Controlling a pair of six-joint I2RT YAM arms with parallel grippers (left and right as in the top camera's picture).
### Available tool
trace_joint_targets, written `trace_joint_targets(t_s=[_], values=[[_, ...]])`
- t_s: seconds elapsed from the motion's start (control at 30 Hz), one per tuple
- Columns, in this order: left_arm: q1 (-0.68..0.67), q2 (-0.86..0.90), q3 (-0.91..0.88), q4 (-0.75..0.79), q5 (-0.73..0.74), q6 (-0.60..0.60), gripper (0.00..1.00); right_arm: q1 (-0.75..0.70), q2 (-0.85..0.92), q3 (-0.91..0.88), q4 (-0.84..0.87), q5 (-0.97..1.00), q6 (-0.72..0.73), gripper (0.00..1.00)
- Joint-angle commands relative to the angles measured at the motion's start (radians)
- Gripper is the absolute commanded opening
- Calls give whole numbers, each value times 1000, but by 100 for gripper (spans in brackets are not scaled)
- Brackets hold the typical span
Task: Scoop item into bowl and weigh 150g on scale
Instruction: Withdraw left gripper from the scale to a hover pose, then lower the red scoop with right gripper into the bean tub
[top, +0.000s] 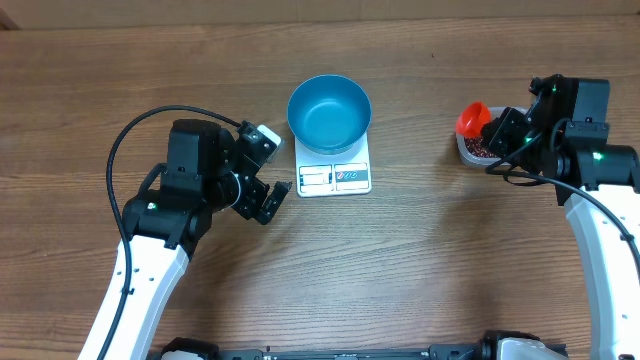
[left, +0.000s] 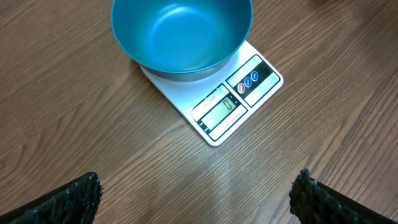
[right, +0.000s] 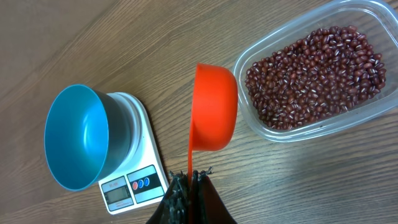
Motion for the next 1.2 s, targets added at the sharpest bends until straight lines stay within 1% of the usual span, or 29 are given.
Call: trace_joint_targets(t_s=[0.0,0.37,0.67,0.87,1.17], values=[[4,7,15,-3,-6,15,100,-3,-23,32,2,11,-8,4],[5,7,15,-3,-15,15,100,-3,-23,32,2,11,-8,4],[5,7,15,32,-22,11,100,-3,-23,32,2,11,-8,4],[5,7,15,32,-22,-33,100,-3,-23,32,3,11,-8,4],[5,7,15,20,-22,-34,100,-3,-23,32,1,11,-4,3]])
